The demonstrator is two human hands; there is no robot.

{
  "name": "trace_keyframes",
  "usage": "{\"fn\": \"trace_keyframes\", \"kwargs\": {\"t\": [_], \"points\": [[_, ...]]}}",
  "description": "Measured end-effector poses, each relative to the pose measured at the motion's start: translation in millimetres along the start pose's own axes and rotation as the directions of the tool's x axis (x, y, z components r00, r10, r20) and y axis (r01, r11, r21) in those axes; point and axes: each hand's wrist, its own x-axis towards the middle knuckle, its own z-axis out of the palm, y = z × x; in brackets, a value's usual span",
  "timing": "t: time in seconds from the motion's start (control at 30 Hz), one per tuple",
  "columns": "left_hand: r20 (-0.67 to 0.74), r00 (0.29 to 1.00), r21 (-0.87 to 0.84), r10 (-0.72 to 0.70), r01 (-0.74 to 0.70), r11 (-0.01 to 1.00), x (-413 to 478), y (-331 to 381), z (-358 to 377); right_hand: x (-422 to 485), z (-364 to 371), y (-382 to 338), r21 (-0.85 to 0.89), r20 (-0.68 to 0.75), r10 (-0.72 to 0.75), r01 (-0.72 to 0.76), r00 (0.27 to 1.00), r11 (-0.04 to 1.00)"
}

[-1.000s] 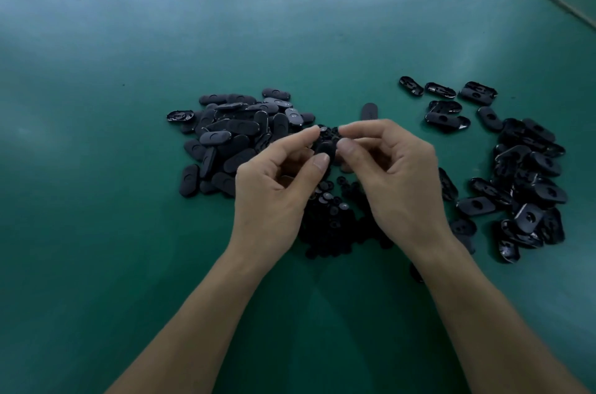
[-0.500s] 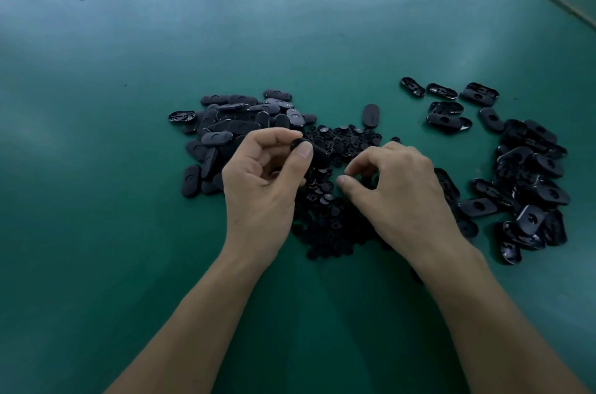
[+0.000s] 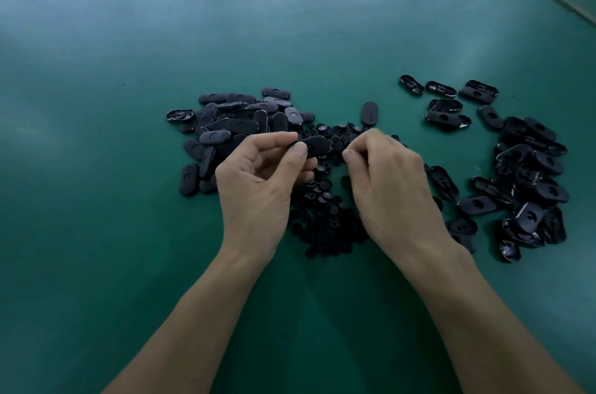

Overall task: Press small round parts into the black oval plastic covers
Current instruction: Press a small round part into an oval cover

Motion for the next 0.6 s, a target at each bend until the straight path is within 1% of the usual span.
{"fn": "trace_keyframes", "kwargs": {"t": [0.1, 0.17, 0.27, 0.33, 0.47, 0.6], "points": [[0.001, 1.000, 0.004, -0.003, 0.003, 1.000, -0.6, 0.0, 0.1, -0.1, -3.2, -1.4, 0.114, -0.078, -0.021, 0.030, 0.997, 0.993], [-0.001, 1.000, 0.003, -0.011, 0.011, 1.000, -0.8, -0.1, 0.4, -0.7, -4.6, -0.3, 0.167, -0.082, -0.027, 0.041, 0.996, 0.985], [-0.001, 1.000, 0.002, -0.024, 0.024, 1.000, -0.8, -0.1, 1.1, -1.4, -5.6, 0.0, 0.178, -0.081, -0.072, 0.086, 0.994, 0.980], [0.006, 1.000, 0.015, -0.023, 0.023, 1.000, -1.1, 0.2, 1.1, -1.5, -6.0, -1.2, 0.206, -0.113, -0.084, 0.106, 0.990, 0.973], [0.029, 1.000, 0.061, -0.010, 0.008, 0.998, -2.5, 0.0, 0.4, -3.8, -6.4, -2.0, 0.333, -0.161, -0.042, 0.094, 0.986, 0.938], [0.047, 0.999, 0.089, 0.009, -0.013, 0.996, -3.1, 0.7, 0.2, -3.2, -6.8, -2.4, 0.423, -0.147, -0.001, 0.064, 0.989, 0.904]]}}
